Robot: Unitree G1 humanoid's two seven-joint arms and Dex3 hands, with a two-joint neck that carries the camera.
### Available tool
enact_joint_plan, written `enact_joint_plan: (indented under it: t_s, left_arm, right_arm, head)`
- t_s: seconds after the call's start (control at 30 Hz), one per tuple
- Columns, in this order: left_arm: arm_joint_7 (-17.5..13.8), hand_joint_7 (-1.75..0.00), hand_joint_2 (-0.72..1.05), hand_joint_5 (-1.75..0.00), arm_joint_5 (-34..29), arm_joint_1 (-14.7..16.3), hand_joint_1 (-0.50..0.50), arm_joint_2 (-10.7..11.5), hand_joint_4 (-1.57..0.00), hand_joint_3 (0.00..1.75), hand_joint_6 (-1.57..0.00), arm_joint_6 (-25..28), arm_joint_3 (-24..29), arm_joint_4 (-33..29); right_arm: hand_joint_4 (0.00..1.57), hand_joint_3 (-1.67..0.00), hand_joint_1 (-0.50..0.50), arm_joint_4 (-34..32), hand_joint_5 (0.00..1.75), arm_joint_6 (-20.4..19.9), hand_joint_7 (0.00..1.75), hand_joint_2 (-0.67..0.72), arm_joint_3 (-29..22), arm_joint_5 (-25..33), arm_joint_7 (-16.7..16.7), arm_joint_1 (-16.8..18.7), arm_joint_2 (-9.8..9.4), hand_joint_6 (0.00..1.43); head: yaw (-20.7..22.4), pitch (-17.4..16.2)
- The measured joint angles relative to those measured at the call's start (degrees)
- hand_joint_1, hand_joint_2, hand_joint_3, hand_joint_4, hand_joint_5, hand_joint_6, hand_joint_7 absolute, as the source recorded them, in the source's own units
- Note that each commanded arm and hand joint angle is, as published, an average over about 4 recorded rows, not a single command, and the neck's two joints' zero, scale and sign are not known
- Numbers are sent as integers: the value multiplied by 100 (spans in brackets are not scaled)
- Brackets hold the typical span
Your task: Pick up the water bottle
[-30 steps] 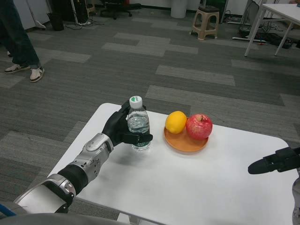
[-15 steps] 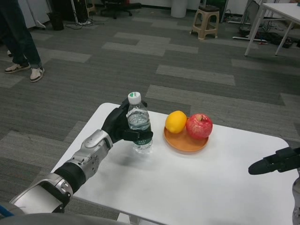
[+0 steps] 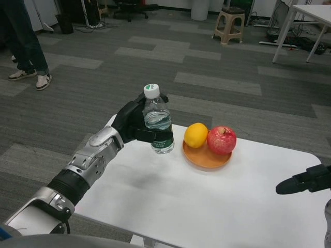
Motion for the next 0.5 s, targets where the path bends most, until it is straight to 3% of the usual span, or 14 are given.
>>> enact_joint_plan:
  t_s: [0.27,0.5]
  left_arm:
    - [-178,-168,105,-175,29,8,30,253,-28,61,-8,966,113,-1227]
    - [-235,-169,98,-175,23,-344,29,618,-26,61,-8,1241,-391,-1810]
  right_arm:
    - [0,0,-25,25,0,-11,0,72,15,1,-4,5,0,0]
    - [0,0,-25,79,0,-16,0,72,53,14,-8,12,1,0]
  head:
    - [-157,62]
    - [-671,188]
